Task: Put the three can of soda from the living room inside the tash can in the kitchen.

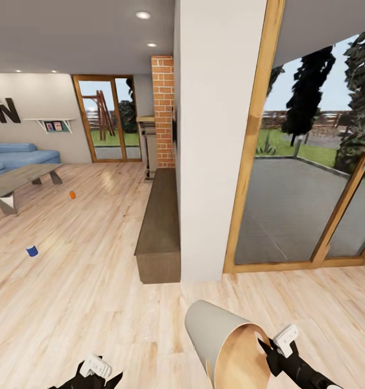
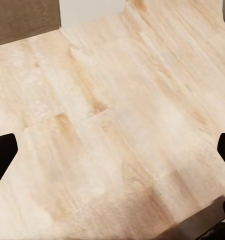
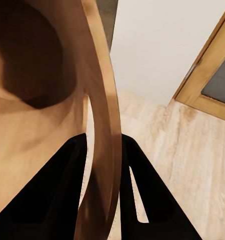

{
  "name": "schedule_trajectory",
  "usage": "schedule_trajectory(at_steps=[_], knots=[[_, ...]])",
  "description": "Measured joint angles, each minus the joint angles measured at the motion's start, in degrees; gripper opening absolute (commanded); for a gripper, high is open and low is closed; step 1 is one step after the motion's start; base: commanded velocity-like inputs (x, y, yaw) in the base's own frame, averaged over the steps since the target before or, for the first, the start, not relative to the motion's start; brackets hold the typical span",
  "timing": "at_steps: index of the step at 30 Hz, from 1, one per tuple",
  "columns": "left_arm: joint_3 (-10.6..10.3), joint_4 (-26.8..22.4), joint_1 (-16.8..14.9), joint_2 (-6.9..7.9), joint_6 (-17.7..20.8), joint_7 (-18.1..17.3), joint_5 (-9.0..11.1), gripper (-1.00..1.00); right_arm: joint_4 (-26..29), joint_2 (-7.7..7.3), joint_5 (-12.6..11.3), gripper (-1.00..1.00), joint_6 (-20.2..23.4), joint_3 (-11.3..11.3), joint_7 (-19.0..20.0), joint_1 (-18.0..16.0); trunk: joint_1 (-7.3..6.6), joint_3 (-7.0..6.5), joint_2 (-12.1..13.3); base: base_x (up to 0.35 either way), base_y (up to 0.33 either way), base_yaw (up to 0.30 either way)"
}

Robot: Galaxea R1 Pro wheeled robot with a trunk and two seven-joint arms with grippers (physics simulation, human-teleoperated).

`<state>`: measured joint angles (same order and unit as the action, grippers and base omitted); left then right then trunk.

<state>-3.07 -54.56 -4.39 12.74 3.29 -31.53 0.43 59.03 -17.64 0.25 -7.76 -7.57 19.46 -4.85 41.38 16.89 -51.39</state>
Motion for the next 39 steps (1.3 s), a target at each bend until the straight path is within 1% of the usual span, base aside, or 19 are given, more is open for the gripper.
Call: schedule_trajectory(at_steps=[15, 22, 39], knots=[[0.0, 0.4, 0.0, -0.09, -0.2, 0.1, -0.1, 1.0, -1.0, 0.09, 0.1, -1.0, -0.1, -0.1, -0.2, 0.0, 0.0, 0.96, 0.0, 0.0, 0.036, 0.153], [0.0, 0.5, 0.0, -0.09, -0.3, 0.1, -0.2, 1.0, -2.2, 0.14, 0.1, -1.0, -1.7, -0.2, -0.3, 0.0, 0.0, 1.43, 0.0, 0.0, 0.001, 0.167], [0.0, 0.5, 0.0, -0.15, -0.3, 0.5, -0.3, 1.0, -2.9, 0.57, 0.3, -1.0, -1.9, -0.3, -0.4, 0.0, 0.0, 2.56, 0.0, 0.0, 0.009, 0.171]])
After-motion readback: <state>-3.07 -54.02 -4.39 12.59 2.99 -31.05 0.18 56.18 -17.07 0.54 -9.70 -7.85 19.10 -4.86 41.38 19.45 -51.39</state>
